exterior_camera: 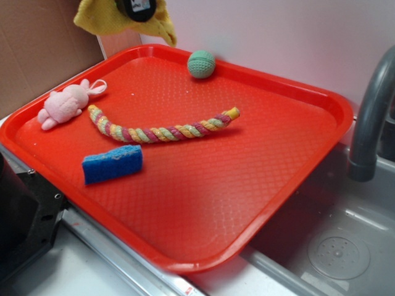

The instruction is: Grab the yellow cloth.

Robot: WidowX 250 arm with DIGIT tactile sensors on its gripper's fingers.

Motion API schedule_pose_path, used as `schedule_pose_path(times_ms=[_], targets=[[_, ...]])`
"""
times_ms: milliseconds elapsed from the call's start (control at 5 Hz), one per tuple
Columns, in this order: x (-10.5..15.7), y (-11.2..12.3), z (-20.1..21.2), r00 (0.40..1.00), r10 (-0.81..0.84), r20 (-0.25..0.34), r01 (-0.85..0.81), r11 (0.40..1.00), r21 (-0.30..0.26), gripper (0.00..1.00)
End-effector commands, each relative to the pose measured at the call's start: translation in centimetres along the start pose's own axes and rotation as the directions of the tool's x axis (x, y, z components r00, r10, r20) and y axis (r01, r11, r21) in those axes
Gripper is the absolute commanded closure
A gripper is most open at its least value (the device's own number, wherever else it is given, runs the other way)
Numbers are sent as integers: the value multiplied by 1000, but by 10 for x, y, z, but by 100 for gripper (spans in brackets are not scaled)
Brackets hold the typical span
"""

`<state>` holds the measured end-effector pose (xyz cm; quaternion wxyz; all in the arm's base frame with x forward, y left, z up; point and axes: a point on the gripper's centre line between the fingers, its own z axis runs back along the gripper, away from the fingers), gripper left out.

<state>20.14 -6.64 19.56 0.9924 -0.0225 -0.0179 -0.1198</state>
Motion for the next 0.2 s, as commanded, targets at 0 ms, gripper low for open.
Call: schedule_pose_path(times_ms=[0], targets=[[-25,1,13,918,392,52,-391,920,-37,100]])
